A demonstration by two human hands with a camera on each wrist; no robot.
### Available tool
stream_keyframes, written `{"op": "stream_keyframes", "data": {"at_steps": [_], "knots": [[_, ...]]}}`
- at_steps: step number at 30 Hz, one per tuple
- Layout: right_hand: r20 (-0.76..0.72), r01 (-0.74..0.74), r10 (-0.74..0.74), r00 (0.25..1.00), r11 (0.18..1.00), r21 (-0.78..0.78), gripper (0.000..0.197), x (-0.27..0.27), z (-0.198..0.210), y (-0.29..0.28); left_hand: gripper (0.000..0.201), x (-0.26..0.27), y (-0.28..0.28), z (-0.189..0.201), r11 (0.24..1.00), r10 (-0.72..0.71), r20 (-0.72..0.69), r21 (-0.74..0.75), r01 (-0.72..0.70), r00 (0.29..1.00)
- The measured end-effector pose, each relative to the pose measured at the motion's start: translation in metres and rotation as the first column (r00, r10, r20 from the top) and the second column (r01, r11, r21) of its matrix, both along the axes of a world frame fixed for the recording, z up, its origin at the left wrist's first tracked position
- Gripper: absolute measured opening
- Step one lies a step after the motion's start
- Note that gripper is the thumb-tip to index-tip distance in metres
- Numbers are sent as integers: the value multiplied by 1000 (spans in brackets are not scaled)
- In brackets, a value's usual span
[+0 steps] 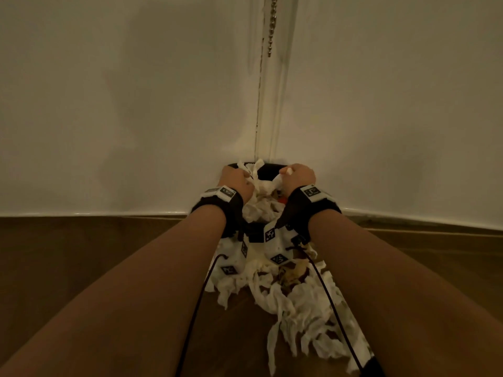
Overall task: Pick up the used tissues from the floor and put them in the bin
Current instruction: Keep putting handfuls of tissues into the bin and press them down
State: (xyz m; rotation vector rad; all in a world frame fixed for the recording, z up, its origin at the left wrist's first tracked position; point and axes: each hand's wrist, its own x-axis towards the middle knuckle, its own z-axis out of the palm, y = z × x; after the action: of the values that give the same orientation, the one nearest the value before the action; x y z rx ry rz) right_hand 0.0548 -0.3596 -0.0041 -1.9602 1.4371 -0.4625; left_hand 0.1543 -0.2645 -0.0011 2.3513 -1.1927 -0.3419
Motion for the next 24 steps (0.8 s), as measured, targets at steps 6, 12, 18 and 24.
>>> {"op": "stream_keyframes", "data": {"at_steps": [6, 12, 18, 24], "knots": [[-26, -157, 164, 986, 970, 184, 55, 20, -10, 8, 39, -5, -16, -19, 965, -52, 38, 260, 40, 998], [-406, -383, 432, 805, 902, 201, 36, 25, -11, 24, 68, -11, -16, -27, 848, -57, 34, 529, 30, 998], [-290, -315, 337, 896, 941, 123, 55, 18, 4, 17, 38, 1, 12, -14, 989, -106, 40, 111, 101, 994], [-248, -162, 122, 961, 976, -148, 44, 6, 13, 43, 32, 10, 62, 0, 969, 18, 71, -248, 1, 997]]}}
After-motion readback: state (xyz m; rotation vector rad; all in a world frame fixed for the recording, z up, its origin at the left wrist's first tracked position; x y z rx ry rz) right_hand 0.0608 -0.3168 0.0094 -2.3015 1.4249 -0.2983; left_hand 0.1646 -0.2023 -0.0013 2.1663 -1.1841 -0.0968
